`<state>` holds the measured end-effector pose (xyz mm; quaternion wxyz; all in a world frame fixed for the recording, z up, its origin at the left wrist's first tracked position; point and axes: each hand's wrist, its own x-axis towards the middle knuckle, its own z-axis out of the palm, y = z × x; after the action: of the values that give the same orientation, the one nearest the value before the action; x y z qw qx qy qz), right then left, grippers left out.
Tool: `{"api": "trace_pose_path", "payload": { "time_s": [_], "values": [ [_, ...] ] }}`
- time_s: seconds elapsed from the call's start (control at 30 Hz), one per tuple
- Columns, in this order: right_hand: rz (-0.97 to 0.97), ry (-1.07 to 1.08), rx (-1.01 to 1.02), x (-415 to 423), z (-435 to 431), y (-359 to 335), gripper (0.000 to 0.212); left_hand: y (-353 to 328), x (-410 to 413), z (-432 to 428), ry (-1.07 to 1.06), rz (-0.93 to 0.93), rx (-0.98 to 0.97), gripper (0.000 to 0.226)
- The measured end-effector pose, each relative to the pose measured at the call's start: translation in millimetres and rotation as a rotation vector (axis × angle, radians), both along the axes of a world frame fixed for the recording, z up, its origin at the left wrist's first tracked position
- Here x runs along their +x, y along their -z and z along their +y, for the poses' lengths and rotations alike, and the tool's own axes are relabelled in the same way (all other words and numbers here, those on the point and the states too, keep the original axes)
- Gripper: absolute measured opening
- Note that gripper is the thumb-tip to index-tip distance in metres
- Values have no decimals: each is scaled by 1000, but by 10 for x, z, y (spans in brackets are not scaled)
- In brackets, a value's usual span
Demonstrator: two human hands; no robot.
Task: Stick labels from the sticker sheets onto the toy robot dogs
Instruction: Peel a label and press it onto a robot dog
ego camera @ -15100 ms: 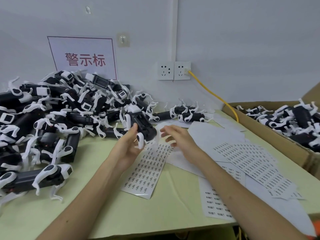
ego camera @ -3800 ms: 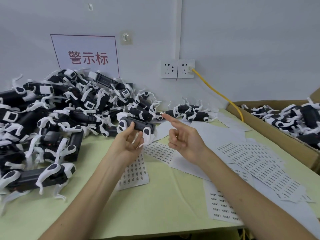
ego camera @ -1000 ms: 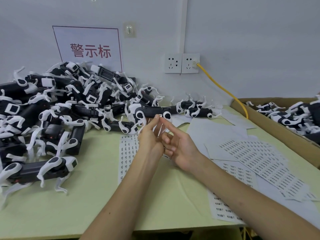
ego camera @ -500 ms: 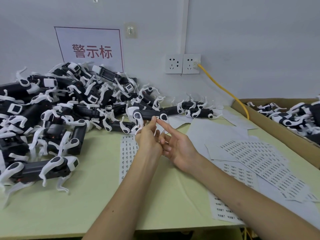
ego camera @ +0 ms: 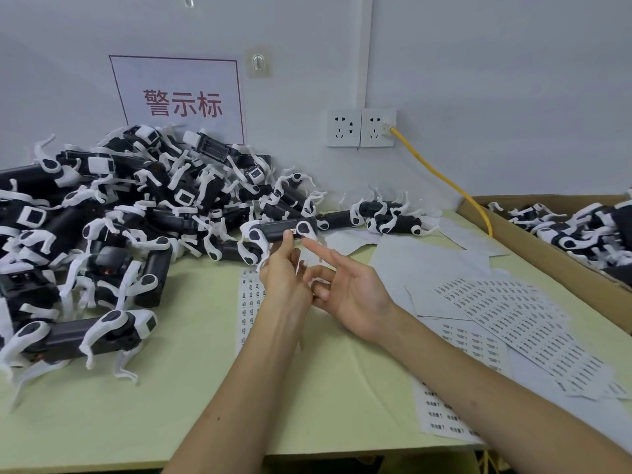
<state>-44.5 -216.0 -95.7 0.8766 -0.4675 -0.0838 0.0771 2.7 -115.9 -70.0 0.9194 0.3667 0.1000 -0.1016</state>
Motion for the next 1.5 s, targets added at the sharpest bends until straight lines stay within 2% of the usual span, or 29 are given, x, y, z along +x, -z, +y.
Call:
{"api": "trace_pose_path", "payload": {
  "time_s": [0.07,0.1,0.3,0.43,0.6,0.67,0.77,0.83,0.9,0.97,1.13,1.2,1.23,1.37,1.43,1.5],
  "values": [
    [-3,11,3,-1,-18,-4,41,-26,-31,2,4,2,-32,51],
    [-4,26,12,-2,-32,-9,39,-27,-31,6,-9,2,-47,50],
    [-2,201,45,-9,-102,-63,36,2,20,-9,-50,-88,-192,26],
    [33,330,70,9,-164,-105,33,-8,15,-19,-34,-118,-196,21],
    [19,417,34,25,-240,-159,34,0,3,-34,-64,-58,-159,22],
    [-5,504,-89,27,-273,-167,23,19,0,-32,-54,-37,-134,19],
    [-111,676,-511,41,-271,-165,17,43,-28,-22,-14,-21,-58,18],
    [-167,616,-659,46,-212,-141,38,65,-53,-38,-6,-39,18,30],
    [-172,525,-688,48,-161,-111,53,78,-83,-77,-8,-65,74,37],
    [-182,470,-688,53,-144,-96,50,84,-100,-110,-18,-84,111,38],
    [-190,600,-779,80,-238,-92,37,102,-83,-137,71,-62,169,33],
    [-123,614,-687,109,-268,-119,20,112,-59,-130,119,-42,180,28],
    [-41,624,-578,125,-292,-150,16,114,-54,-122,144,-47,186,27],
    [264,605,-129,108,-534,-281,31,128,-64,-135,224,-166,297,24],
    [279,585,147,60,-705,-356,38,136,-74,-161,239,-178,328,20],
    [108,588,533,21,-971,-464,44,150,-72,-169,253,-158,326,18]
  ]
}}
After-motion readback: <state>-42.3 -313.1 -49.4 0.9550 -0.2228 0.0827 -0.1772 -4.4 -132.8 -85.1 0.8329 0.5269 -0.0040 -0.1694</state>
